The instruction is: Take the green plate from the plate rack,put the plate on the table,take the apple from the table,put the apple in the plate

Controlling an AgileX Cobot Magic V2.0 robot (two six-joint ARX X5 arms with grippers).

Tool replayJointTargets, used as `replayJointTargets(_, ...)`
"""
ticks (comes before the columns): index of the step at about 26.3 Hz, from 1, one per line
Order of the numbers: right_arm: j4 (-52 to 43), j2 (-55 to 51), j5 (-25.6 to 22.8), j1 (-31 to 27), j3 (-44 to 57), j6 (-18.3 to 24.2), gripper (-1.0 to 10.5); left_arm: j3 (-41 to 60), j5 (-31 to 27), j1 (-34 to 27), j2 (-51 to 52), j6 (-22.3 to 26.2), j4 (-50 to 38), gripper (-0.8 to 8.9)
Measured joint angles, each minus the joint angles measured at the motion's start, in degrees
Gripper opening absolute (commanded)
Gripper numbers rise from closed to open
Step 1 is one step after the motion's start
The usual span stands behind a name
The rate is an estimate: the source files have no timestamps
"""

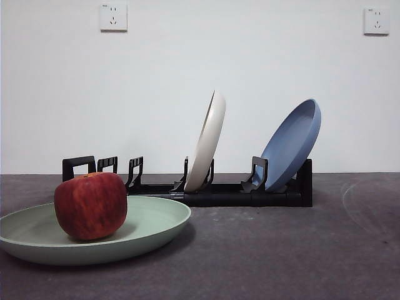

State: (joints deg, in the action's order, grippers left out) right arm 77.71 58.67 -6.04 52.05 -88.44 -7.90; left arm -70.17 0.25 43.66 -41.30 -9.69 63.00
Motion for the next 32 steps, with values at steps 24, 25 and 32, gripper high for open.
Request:
replayJointTargets(24, 0.00, 0.04, -6.16, 0.00, 0.09, 0.20, 0.0, 0.00, -0.09, -0.13, -5.05, -0.04, 0.81, -0.03)
replayJointTargets(25, 0.00, 0.04, -6.16, 0.00, 0.09, 0.22, 0.0, 0.00, -0.02, -0.63, -5.38, -0.02, 0.76, -0.04)
replayJointTargets(32, 0.00, 0.07, -6.16, 0.00, 0.09, 0.20, 0.0, 0.55, 2.56, -14.32, -3.02, 4.61, -4.22, -0.03)
